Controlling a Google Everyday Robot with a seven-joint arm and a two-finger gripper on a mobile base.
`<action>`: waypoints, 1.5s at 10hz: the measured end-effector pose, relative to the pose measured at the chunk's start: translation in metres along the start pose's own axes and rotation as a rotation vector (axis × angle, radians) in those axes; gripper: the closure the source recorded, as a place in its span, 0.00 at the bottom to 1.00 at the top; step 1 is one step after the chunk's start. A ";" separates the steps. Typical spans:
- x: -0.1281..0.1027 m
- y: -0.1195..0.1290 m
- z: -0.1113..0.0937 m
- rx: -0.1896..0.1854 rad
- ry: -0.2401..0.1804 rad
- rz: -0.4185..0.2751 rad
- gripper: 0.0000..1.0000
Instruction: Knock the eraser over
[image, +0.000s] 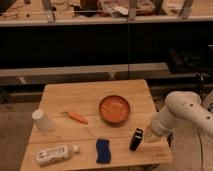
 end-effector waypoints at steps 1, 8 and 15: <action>-0.003 0.000 0.001 0.002 -0.006 0.004 0.86; -0.014 0.003 0.007 0.011 -0.029 0.040 0.86; -0.020 0.001 0.013 0.017 -0.051 0.075 0.86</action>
